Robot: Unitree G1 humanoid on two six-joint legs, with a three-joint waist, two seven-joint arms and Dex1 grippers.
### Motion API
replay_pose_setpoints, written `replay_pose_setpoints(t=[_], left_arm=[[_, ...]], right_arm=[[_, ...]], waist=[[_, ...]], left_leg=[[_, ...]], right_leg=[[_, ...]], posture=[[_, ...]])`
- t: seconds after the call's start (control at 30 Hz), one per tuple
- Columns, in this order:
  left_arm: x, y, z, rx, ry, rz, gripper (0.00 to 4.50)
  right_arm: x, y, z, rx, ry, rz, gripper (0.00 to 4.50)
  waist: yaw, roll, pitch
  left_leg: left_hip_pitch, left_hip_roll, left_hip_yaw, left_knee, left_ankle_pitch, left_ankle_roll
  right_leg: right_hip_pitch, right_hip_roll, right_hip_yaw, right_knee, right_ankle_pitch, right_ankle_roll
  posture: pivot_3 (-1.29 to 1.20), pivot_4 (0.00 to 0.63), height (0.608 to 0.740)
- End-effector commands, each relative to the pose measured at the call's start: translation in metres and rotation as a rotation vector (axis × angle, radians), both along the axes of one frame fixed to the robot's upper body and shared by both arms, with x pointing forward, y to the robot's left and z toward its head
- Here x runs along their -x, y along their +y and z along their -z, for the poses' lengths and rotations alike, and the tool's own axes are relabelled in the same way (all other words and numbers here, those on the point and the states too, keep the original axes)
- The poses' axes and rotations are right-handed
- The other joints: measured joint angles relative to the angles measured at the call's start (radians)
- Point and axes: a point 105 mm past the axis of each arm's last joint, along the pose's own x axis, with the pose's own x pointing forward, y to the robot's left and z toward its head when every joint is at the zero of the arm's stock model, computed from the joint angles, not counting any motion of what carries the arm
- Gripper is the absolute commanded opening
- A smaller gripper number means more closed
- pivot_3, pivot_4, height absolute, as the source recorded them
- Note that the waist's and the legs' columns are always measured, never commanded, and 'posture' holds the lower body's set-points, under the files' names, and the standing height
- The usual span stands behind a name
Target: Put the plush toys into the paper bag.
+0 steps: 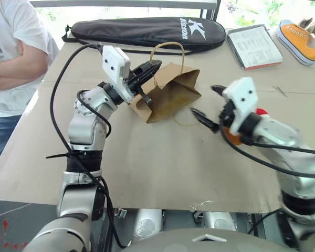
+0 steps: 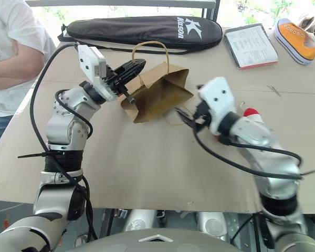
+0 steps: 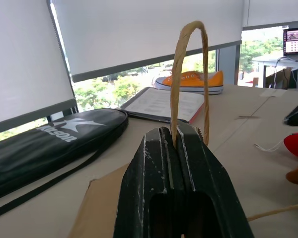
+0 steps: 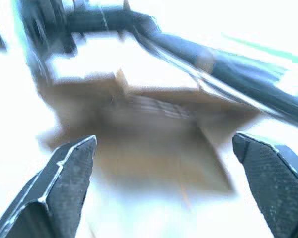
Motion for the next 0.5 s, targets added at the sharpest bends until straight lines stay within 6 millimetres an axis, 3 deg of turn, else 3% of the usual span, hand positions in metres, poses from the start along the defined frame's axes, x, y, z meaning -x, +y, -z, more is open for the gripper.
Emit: replay_pose_setpoints(t=[0.03, 0.2, 0.27, 0.33, 0.4, 0.5], left_arm=[[0.002, -0.009, -0.014, 0.005, -0.072, 0.023, 0.0], [0.002, -0.017, -0.011, 0.005, -0.082, 0.036, 0.0], [0.002, -0.019, -0.011, 0.006, -0.084, 0.039, 0.0], [0.002, -0.019, -0.011, 0.012, -0.083, 0.04, 0.0], [0.0, -0.018, -0.011, 0.02, -0.075, 0.037, 0.0], [0.0, -0.017, -0.012, 0.064, -0.048, 0.045, 0.0]], right_arm=[[-0.001, -0.03, 0.02, 0.054, 0.116, 0.157, 4.48], [-0.003, -0.073, 0.078, 0.3, 0.273, 0.316, 4.48], [-0.003, -0.078, 0.085, 0.338, 0.275, 0.322, 3.67], [-0.004, -0.076, 0.079, 0.321, 0.241, 0.314, 2.77], [-0.002, -0.071, 0.07, 0.304, 0.196, 0.268, 1.84], [0.005, -0.058, 0.045, 0.138, 0.136, 0.184, 0.31]], waist=[[0.001, 0.0, 0.0], [0.002, 0.0, 0.0], [0.004, 0.0, 0.0], [0.004, 0.0, 0.0], [0.006, 0.0, 0.0], [0.009, 0.0, 0.0]], left_leg=[[0.0, 0.0, 0.0, 0.0, 0.0, 0.001], [0.0, 0.0, 0.0, 0.0, 0.001, -0.001], [0.0, 0.0, 0.0, 0.0, 0.001, -0.001], [0.001, -0.001, 0.0, 0.0, 0.001, -0.001], [0.001, 0.0, 0.0, 0.0, 0.001, -0.001], [0.0, 0.0, 0.0, 0.001, 0.001, -0.001]], right_leg=[[0.0, 0.0, 0.0, 0.0, 0.0, 0.0], [0.0, 0.002, 0.001, 0.0, 0.0, 0.0], [0.0, 0.002, 0.001, 0.0, 0.0, 0.0], [0.0, 0.002, 0.001, 0.0, 0.0, 0.0], [0.0, 0.003, 0.001, 0.0, 0.0, 0.0], [0.0, 0.003, 0.001, 0.0, 0.0, 0.0]], posture=[[0.0, 0.15, 0.74], [0.0, 0.15, 0.74], [0.0, 0.15, 0.74], [0.0, 0.15, 0.74], [0.0, 0.15, 0.74], [0.0, 0.15, 0.74]])
